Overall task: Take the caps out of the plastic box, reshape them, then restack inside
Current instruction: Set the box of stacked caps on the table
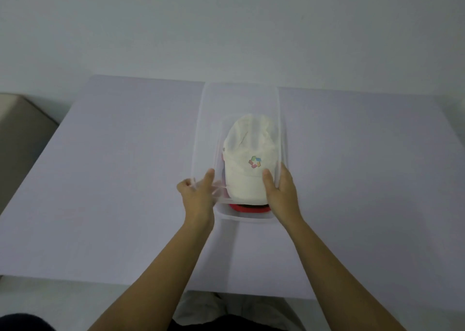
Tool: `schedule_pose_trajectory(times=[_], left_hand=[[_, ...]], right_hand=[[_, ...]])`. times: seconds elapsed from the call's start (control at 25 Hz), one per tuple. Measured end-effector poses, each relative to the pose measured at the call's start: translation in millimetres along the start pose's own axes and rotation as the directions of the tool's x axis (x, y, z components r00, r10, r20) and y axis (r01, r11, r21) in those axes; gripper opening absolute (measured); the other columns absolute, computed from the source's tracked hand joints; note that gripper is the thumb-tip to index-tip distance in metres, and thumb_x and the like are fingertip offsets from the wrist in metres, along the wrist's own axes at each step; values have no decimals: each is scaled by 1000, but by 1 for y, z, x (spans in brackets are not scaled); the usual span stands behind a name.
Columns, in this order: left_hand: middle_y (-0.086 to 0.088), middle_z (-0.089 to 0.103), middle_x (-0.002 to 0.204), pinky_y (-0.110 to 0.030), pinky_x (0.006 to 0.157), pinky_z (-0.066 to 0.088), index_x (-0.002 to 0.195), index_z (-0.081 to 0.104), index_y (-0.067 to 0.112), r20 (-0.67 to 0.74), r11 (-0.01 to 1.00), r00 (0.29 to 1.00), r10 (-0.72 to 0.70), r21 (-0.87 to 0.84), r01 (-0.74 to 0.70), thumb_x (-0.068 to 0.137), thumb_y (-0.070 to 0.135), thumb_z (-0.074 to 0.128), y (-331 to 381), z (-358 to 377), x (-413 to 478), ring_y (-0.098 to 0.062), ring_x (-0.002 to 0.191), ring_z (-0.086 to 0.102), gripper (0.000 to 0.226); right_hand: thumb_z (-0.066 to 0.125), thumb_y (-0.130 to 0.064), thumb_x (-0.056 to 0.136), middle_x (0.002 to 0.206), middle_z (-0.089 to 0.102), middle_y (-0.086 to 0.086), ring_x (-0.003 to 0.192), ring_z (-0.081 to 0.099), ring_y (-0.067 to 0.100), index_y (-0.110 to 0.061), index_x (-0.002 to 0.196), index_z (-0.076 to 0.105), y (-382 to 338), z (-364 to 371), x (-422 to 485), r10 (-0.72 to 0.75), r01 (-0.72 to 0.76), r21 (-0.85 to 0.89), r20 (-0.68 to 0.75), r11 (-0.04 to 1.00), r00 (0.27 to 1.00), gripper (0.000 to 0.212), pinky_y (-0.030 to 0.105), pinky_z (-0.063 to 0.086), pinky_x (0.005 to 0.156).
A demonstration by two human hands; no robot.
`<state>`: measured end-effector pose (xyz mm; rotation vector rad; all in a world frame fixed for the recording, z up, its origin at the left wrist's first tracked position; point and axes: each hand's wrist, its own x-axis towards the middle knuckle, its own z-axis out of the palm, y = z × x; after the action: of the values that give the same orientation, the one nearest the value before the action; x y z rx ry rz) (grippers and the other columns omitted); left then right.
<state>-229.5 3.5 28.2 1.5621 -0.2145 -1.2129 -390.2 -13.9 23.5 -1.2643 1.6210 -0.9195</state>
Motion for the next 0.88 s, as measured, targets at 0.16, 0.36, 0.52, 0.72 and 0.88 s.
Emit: schedule_pose_trajectory(times=[0.16,0.36,0.52,0.72,0.88], left_hand=[[-2,61,94,-21,53,50,133,41,13,-107,966,983,149,-199,-168,89,19,65,25,-37,22,-13,68,64,51],[0,61,88,-18,47,46,139,41,10,-247,966,958,148,-173,-193,91,16,61,34,-108,60,-14,69,63,52],[-2,61,89,-24,55,46,140,39,12,-237,997,969,75,-16,-81,93,18,57,26,-140,90,-15,71,63,51],[-14,55,122,-30,75,50,139,43,13,-229,841,951,207,538,-54,95,30,51,12,-148,118,-28,89,64,49],[-22,47,134,-44,103,36,139,42,5,-138,601,938,317,794,-87,97,28,47,-5,-151,133,-39,121,47,48]], right_hand=[[53,-33,93,119,50,-8,85,65,17,-16,148,16,-38,50,-6,-6,-7,108,114,994,993,68,34,51,89],[46,-24,97,155,9,10,129,43,22,-7,149,-3,-48,130,-19,-41,54,-35,317,998,948,74,28,29,110],[28,-19,102,159,-13,11,147,-1,23,-5,148,-9,-39,171,-21,88,-18,-189,368,982,926,60,25,4,114],[25,-15,102,159,-13,9,147,-2,25,-9,149,-6,-11,193,-19,169,-41,-358,332,933,928,57,31,11,116],[32,1,97,159,-13,9,147,-7,29,-4,149,-5,-1,202,-9,214,8,-491,394,871,894,63,33,10,117]])
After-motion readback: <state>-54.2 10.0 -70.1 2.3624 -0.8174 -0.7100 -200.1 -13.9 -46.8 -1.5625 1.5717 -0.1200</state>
